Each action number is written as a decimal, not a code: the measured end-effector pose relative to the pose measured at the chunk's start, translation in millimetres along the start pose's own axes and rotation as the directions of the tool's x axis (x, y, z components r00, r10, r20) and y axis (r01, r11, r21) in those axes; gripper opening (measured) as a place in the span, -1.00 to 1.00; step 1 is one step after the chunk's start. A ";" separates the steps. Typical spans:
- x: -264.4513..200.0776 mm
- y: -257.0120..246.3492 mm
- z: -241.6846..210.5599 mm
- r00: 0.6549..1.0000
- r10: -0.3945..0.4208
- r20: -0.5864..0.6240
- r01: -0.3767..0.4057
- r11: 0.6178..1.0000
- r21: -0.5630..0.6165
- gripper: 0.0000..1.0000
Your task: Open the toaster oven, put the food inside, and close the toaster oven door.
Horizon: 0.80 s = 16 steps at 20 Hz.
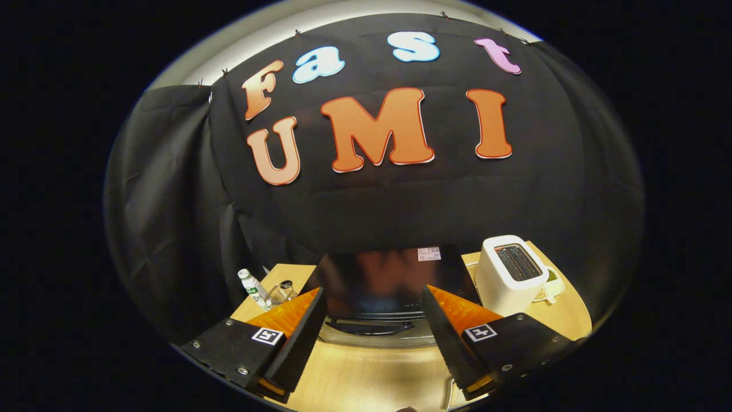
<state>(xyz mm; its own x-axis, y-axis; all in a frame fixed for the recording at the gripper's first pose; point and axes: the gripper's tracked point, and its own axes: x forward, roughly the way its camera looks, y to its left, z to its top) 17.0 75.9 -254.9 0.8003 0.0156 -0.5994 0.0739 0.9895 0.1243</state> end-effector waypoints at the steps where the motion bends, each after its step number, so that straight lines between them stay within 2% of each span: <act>1: 7.5 2.4 -6.5 1.000 -0.009 -0.020 0.009 1.000 -0.002 0.98; 4: 28.9 10.9 -29.4 0.997 -0.018 -0.076 0.019 1.000 0.007 0.96; 10: 62.4 10.9 -58.0 0.986 -0.100 -0.132 0.102 0.995 0.010 0.96; 16: 72.2 6.5 -74.8 0.978 -0.155 -0.136 0.148 0.987 -0.060 0.97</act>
<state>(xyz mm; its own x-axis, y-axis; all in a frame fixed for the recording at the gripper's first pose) 30.8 94.2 -356.5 0.6905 -0.1188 -0.7135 0.1558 0.9877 -0.0136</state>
